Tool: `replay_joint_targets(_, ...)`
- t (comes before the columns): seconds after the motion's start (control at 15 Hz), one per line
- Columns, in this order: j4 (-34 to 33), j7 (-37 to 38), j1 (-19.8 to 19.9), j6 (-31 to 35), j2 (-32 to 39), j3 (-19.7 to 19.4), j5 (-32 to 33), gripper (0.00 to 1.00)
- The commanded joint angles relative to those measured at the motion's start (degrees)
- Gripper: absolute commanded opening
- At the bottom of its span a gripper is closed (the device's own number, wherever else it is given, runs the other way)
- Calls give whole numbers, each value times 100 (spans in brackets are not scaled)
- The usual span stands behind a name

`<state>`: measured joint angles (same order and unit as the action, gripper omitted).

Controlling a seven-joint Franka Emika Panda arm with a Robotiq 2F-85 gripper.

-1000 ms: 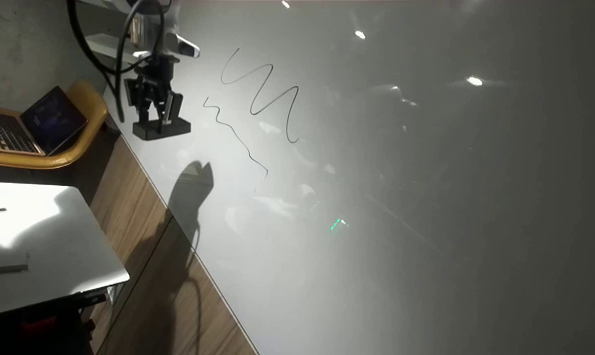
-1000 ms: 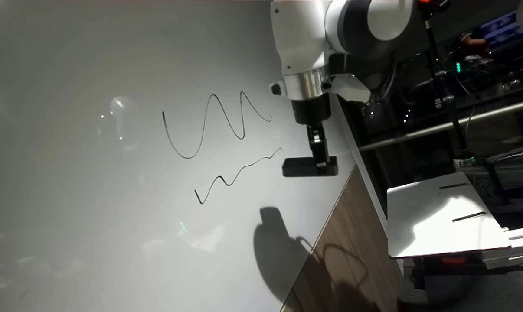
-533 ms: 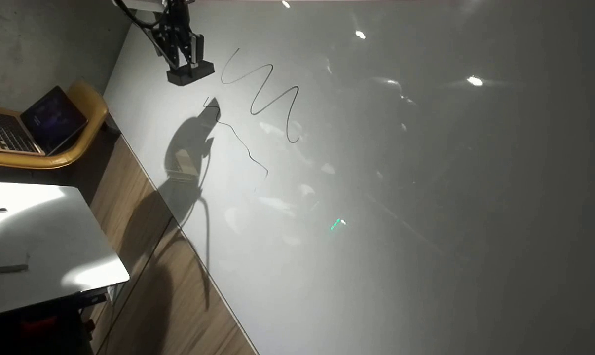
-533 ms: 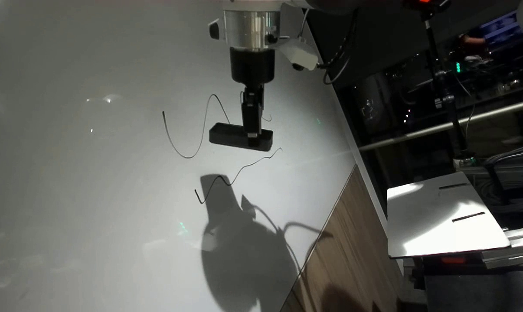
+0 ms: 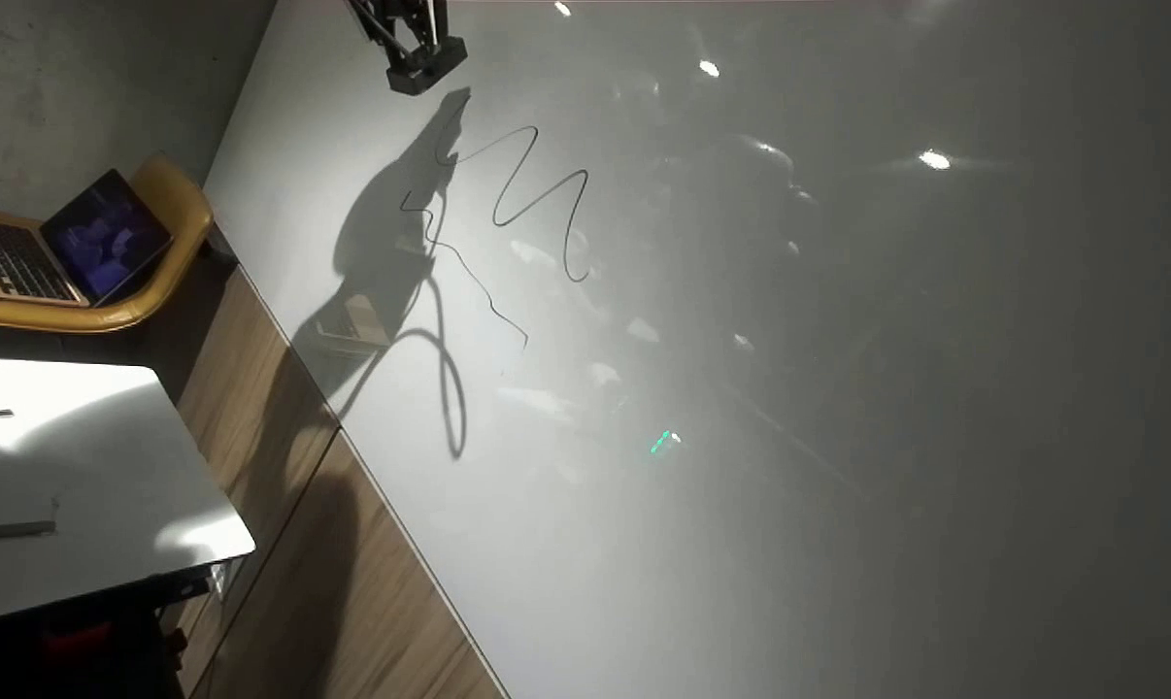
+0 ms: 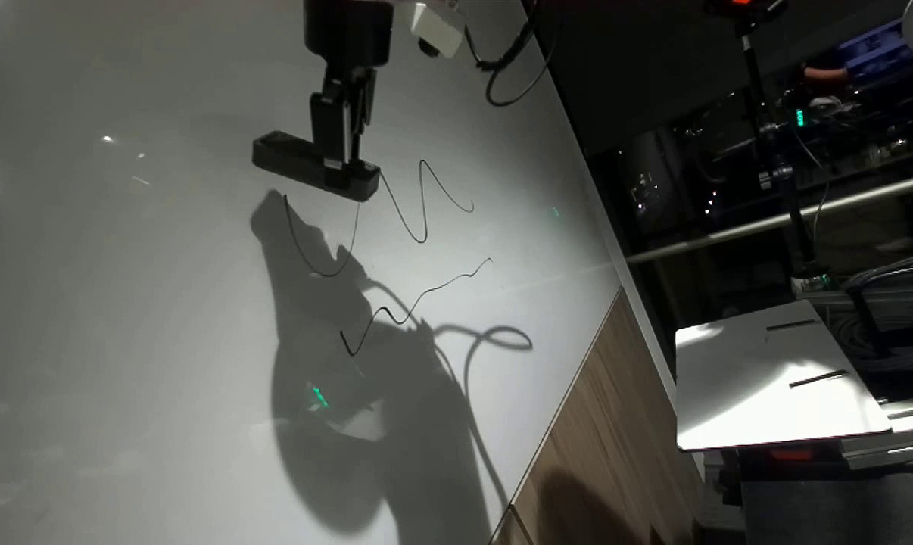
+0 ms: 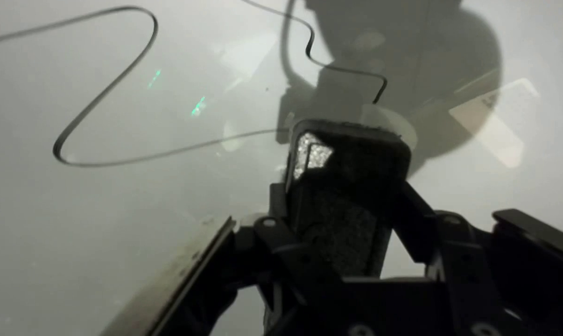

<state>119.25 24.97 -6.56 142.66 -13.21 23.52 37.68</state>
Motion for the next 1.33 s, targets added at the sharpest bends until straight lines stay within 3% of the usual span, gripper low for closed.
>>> replay_joint_targets(0.0, -801, 326, 82, -175, 631, 56, 763, 32)
replay_joint_targets(0.2, -1146, 436, -4, -139, 1095, -212, 1154, 32)
replay_joint_targets(0.47, -1447, 339, -170, -115, 1603, -602, 1081, 32)
replay_joint_targets(1.0, -1922, 372, -801, -553, 2299, -651, 971, 32)
replay_joint_targets(1.27, -1917, 261, -916, -561, 2511, -840, 870, 32)
